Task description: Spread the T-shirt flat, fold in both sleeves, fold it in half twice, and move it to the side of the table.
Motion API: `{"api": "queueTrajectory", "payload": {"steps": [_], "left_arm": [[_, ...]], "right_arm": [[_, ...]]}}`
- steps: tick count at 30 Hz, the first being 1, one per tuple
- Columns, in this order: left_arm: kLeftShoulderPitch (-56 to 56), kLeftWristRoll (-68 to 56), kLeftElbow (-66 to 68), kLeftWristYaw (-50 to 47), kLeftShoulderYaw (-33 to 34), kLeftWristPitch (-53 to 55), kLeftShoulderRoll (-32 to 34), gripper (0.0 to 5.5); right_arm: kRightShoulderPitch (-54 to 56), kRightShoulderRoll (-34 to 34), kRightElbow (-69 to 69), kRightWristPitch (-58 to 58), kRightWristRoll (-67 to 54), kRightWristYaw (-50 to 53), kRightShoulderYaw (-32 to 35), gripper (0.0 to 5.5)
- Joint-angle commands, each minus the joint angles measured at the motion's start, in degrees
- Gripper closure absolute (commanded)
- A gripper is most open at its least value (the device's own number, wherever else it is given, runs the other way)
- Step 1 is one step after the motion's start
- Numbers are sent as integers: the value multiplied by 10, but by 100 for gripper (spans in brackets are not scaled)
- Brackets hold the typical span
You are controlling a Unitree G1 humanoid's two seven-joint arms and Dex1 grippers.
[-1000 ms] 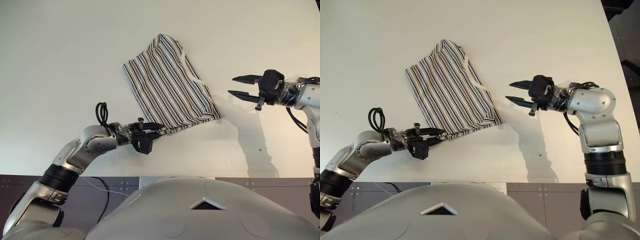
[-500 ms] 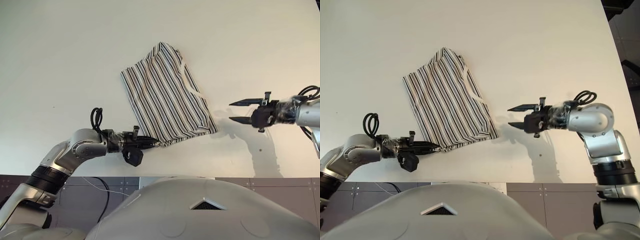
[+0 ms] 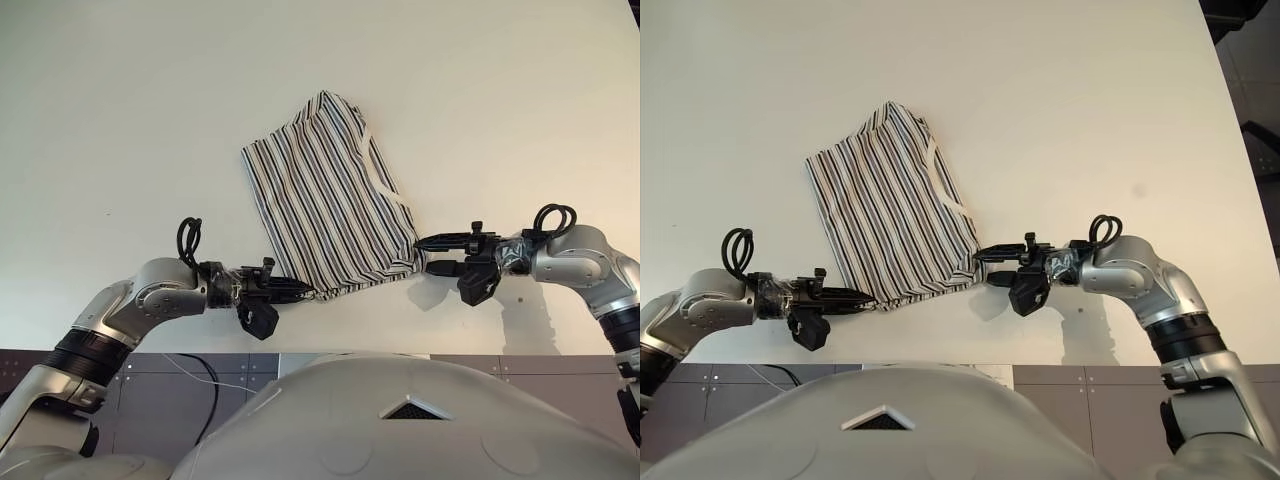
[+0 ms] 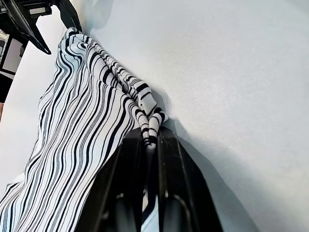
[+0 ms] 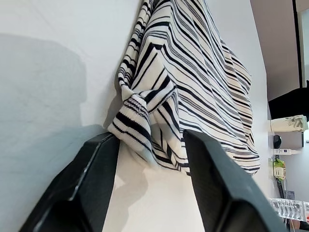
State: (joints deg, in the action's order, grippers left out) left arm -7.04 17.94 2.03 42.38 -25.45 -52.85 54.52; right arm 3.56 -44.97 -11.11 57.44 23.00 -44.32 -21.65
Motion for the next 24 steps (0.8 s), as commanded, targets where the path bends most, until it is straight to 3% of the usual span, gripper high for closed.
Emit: {"api": "queueTrajectory", "payload": {"steps": [1,18,24], "left_arm": [[7,23,13,17,-10,4,6,533],[16,40,18,9,-17,-3,1,534],[18,34,23,6,-16,0,2,534]], "right_arm": [[3,5,-13,-5,42,-6,-38,312],[75,4,-16,-58,-19,-49,-95,312],[70,-9,2,-72,-47,-73,-110,436]]}}
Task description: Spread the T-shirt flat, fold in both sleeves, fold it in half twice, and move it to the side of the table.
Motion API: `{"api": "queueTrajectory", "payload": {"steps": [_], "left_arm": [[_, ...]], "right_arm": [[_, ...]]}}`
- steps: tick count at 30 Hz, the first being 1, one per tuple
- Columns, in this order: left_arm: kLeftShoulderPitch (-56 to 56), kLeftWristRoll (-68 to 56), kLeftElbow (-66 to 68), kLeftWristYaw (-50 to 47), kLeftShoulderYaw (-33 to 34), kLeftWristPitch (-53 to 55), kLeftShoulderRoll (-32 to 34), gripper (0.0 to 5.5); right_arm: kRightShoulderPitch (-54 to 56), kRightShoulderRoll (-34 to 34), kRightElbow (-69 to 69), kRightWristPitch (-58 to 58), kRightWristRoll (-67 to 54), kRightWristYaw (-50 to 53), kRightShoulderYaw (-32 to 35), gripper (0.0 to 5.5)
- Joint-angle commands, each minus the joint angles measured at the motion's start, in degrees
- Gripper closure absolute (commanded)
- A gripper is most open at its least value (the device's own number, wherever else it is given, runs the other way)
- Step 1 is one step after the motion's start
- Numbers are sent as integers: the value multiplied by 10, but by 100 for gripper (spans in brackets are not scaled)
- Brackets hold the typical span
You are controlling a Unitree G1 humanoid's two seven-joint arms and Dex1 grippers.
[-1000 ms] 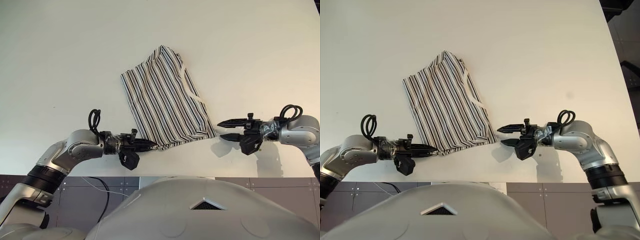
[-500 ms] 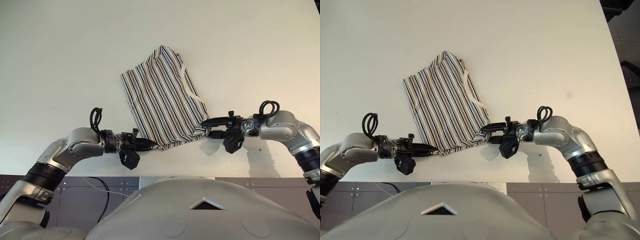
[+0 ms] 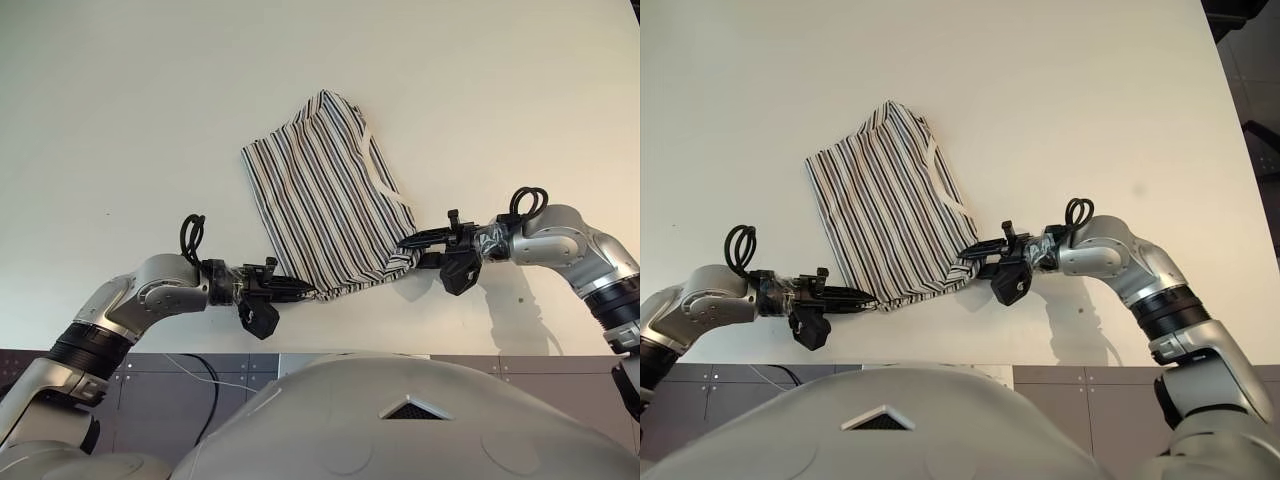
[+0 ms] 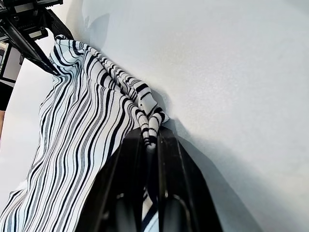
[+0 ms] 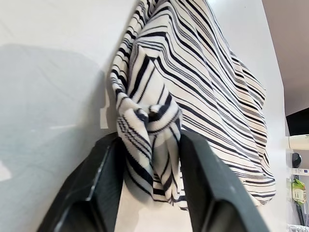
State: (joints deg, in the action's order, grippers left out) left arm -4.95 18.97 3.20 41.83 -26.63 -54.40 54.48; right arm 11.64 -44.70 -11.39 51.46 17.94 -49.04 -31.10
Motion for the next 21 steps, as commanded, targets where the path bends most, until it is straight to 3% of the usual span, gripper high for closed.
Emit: {"api": "queueTrajectory", "payload": {"steps": [1,6,13,21], "left_arm": [[-5,24,9,11,-4,17,3,534],[0,13,4,8,2,25,-2,534],[-64,-113,-100,10,36,99,24,534],[-241,-297,-320,4,143,262,87,534]], "right_arm": [[-14,-15,7,-15,-1,-29,-17,458],[-38,-38,22,-30,-36,-40,-9,540],[-142,-122,165,-142,-187,-65,47,540],[-281,-276,443,-399,-455,-86,234,540]]}}
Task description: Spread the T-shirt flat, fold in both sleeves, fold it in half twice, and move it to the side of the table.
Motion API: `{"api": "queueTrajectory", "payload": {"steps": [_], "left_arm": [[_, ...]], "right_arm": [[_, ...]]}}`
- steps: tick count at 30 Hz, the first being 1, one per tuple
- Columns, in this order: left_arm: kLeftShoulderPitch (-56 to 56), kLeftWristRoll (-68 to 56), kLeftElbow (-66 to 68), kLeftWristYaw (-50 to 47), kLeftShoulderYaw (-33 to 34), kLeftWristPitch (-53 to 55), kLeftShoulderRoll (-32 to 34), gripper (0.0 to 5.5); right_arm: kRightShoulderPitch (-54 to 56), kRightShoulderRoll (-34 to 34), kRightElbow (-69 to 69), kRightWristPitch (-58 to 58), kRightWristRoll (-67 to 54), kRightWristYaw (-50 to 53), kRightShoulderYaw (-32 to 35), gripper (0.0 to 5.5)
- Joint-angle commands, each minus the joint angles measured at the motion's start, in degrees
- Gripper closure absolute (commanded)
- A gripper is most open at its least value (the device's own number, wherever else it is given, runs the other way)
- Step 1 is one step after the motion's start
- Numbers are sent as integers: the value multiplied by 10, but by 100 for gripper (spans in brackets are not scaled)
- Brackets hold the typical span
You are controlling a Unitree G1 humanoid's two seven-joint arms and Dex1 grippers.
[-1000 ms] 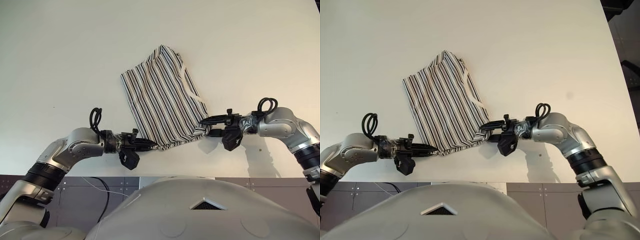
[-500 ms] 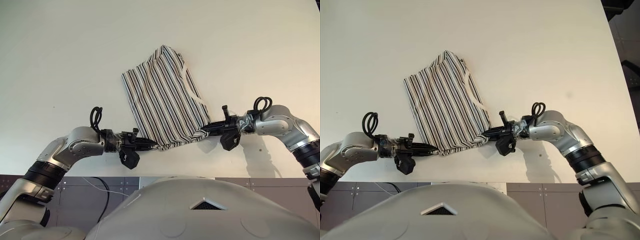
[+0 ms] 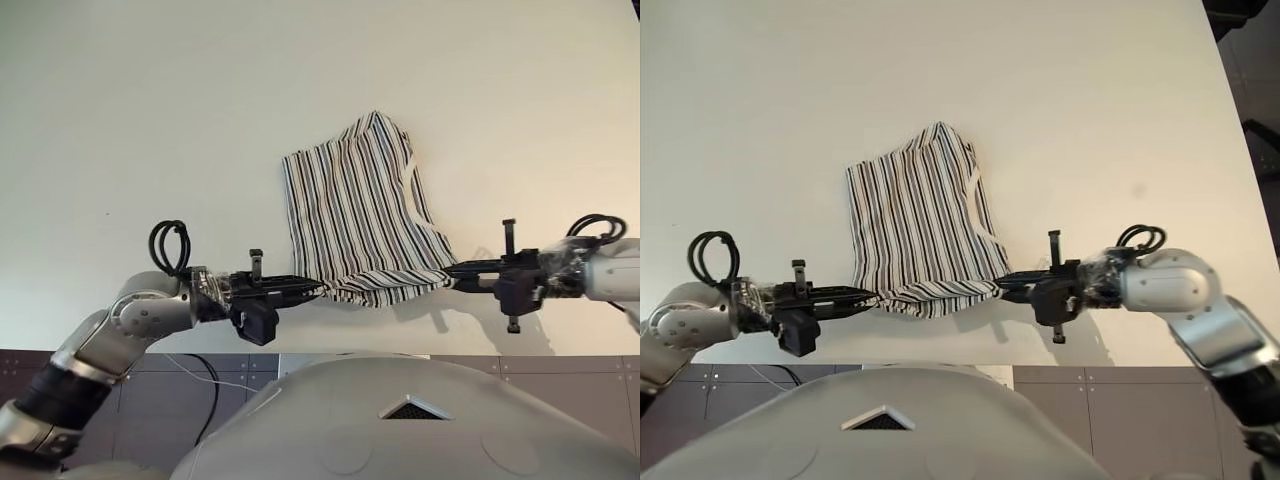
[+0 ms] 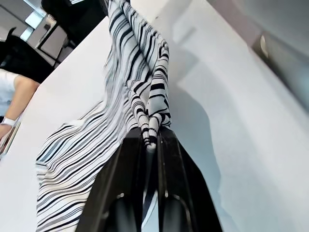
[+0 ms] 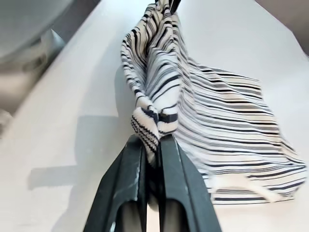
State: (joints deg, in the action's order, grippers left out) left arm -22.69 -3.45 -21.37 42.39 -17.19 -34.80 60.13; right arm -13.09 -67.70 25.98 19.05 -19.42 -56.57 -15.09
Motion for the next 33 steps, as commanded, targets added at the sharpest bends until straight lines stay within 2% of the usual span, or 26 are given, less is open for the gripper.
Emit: {"api": "queueTrajectory", "payload": {"steps": [1,4,6,8,13,17,19,23,27,33], "left_arm": [[-81,-98,-94,1,64,88,36,534],[-113,-171,-148,14,107,145,47,534],[-82,-219,-174,1,119,205,31,534],[-27,-242,-174,-11,119,265,10,534],[86,-195,-80,-6,80,338,-59,534],[166,-161,9,12,56,371,-110,534],[213,-134,59,27,40,369,-132,534],[290,-90,154,61,11,356,-176,534],[300,-49,219,82,-8,328,-199,534],[302,-4,291,76,-11,312,-225,534]], "right_arm": [[-48,-55,86,-100,-109,-14,104,540],[-77,-71,124,-173,-190,-36,195,540],[-28,-52,119,-204,-222,-30,208,540],[43,-22,90,-227,-223,-26,188,540],[227,120,-44,-252,-134,-36,70,540],[325,208,-218,-259,-65,-78,4,540],[371,250,-322,-227,-14,-94,-20,540],[436,324,-484,-169,54,-109,-44,540],[485,396,-617,-113,109,-106,-57,540],[512,431,-760,-62,172,-73,-50,540]]}}
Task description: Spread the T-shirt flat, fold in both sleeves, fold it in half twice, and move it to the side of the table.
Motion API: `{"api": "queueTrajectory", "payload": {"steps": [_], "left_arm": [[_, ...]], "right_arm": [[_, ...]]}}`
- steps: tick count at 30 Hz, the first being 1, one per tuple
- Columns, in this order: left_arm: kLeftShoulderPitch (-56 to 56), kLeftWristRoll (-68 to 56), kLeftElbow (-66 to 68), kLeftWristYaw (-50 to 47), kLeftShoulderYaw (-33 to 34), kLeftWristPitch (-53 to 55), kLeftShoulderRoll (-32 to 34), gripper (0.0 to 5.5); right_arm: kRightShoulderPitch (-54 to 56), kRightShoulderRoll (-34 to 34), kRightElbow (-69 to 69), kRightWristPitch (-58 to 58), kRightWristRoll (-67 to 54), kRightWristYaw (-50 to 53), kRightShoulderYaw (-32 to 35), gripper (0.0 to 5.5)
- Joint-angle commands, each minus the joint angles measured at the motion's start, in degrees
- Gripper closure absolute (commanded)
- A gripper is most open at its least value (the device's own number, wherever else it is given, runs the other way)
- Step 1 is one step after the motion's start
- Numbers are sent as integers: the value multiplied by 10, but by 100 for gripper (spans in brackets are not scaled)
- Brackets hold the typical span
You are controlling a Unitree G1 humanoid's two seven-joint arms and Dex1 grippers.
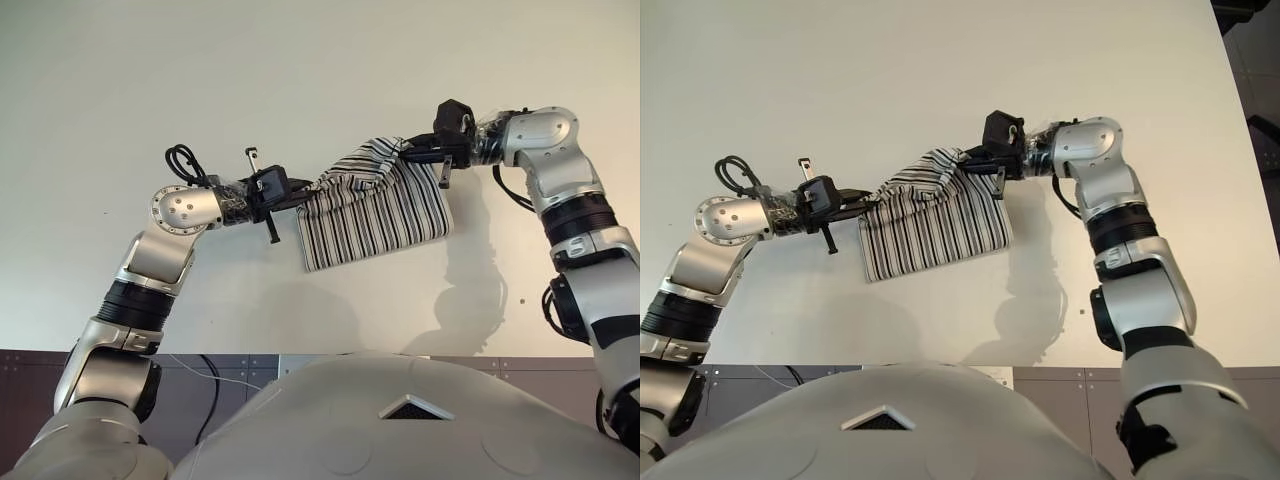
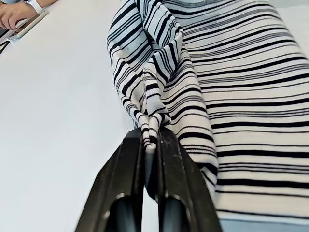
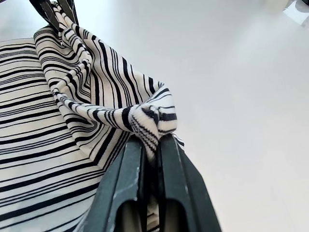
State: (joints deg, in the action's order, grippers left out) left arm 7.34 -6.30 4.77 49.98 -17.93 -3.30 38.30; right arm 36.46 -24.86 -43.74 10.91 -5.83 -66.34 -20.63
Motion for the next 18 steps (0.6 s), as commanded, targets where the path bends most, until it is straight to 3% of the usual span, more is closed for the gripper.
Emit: {"api": "queueTrajectory", "payload": {"steps": [1,6,8,14,18], "left_arm": [[-3,30,32,0,-7,-2,-10,497],[2,61,66,-55,9,-18,-43,419],[9,51,72,-71,24,-22,-63,382],[31,16,92,-136,90,21,-113,382],[49,91,118,-188,82,-4,-97,382]], "right_arm": [[17,5,-79,24,44,35,8,540],[14,15,-117,42,53,54,30,439],[13,21,-119,44,45,70,50,436],[-14,48,-28,46,-14,73,112,436],[-66,53,81,-22,-56,-12,94,436]]}}
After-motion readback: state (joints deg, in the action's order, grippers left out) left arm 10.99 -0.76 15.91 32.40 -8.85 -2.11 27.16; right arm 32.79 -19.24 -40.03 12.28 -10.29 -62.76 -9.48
